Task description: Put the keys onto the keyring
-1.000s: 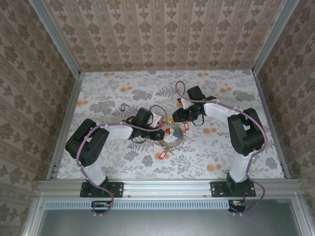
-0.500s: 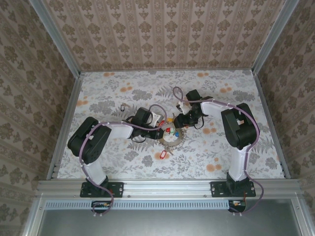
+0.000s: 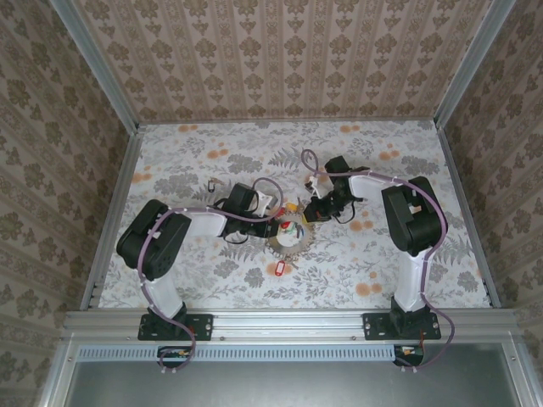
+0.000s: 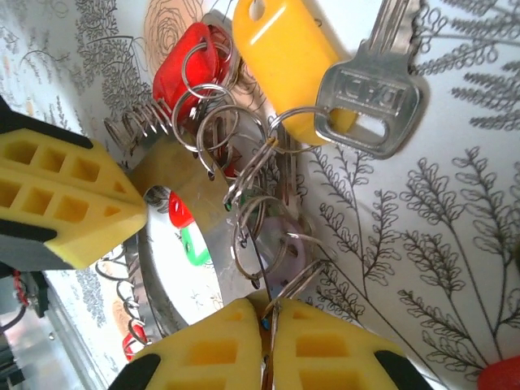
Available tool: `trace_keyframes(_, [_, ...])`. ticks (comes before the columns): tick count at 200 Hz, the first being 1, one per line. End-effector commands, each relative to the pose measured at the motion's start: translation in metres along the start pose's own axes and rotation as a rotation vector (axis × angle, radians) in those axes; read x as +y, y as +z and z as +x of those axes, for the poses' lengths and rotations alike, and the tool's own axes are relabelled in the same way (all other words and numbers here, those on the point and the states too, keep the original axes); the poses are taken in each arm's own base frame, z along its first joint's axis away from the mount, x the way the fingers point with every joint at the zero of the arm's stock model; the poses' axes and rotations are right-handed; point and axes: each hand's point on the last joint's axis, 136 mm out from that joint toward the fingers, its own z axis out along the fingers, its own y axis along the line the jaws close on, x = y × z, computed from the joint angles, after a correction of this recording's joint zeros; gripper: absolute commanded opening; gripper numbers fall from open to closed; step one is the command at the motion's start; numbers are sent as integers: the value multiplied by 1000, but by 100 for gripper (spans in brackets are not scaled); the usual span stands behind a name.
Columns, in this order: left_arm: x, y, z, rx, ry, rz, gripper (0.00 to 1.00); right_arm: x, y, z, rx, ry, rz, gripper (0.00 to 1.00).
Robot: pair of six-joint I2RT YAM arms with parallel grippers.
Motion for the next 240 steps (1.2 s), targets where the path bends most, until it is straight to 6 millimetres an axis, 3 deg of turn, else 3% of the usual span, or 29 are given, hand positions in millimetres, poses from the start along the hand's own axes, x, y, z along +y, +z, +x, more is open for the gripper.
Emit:
trace_keyframes(1, [9,-7,4,4,8,-54,5,30,-11,-2,-41,-11,-115,2])
trace_keyframes(27, [1,-34,-19,-102,32,-109,18,39,-28,-10,-130,1,-149,0])
trace_keyframes(55, [-10,-78,-48,-267,43,-156,26,53,-52,-24,-246,19,-202,0])
trace_keyframes(67, [-15,-96,-57,-327,38,-157,35,58,-60,-30,-291,29,-213,0])
trace_keyframes(117, [-19,-141,-66,-529,-122,-77,52,73,-95,-58,-529,137,-296,0])
trace_keyframes(144, [-21,-148,-66,-582,-183,-17,62,84,-108,-68,-606,187,-385,0])
trace_keyframes(212, [-31,-147,-84,-606,-298,118,64,96,-126,-75,-660,221,-422,0])
trace_keyframes(240, [-32,-147,-103,-623,-307,189,65,107,-131,-74,-649,201,-449,0])
